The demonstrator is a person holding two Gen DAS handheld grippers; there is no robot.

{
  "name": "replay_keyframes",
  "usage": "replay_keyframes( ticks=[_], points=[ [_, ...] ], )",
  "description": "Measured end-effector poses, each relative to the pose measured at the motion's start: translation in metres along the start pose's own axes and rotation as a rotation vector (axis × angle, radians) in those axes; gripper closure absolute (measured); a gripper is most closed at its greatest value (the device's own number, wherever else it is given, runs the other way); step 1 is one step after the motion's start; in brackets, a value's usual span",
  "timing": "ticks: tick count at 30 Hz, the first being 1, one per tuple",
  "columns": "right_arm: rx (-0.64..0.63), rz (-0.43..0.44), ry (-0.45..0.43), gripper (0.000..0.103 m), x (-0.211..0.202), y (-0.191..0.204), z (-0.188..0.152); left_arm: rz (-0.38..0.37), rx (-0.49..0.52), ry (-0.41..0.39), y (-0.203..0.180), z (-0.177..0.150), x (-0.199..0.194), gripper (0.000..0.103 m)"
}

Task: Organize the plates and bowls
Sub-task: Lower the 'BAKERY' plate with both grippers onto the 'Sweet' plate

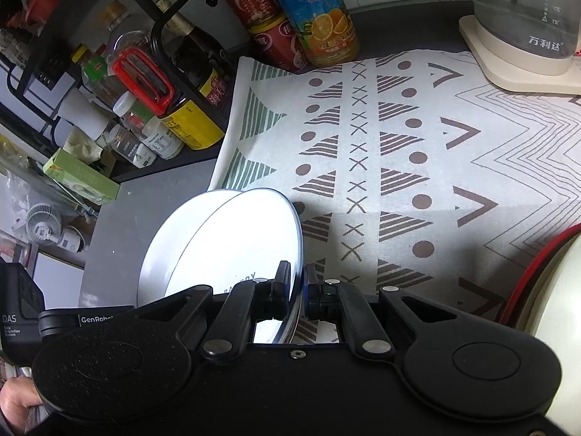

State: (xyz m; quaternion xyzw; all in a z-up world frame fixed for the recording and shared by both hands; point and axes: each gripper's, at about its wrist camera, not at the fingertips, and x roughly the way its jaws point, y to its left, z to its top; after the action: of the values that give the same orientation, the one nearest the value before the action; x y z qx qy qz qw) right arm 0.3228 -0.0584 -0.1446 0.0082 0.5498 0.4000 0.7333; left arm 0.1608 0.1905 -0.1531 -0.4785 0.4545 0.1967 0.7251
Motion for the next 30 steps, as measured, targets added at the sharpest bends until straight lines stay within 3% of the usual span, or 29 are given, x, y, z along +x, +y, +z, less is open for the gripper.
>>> replay_keyframes(
  ticks=[26,29,30],
  points=[
    [0.011,-0.01,0.01,0.099,0.011,0.004,-0.007,0.139,0.08,-0.03,-0.013,-0.002,0.0,0.087],
    [0.02,-0.007,0.011,0.099,0.012,0.003,-0.007,0.124,0.082,-0.05,-0.014,0.003,-0.01,0.078],
    [0.021,-0.008,0.011,0.099,0.012,0.003,-0.007,0.118,0.081,-0.063,-0.014,0.004,-0.015,0.07]
  ],
)
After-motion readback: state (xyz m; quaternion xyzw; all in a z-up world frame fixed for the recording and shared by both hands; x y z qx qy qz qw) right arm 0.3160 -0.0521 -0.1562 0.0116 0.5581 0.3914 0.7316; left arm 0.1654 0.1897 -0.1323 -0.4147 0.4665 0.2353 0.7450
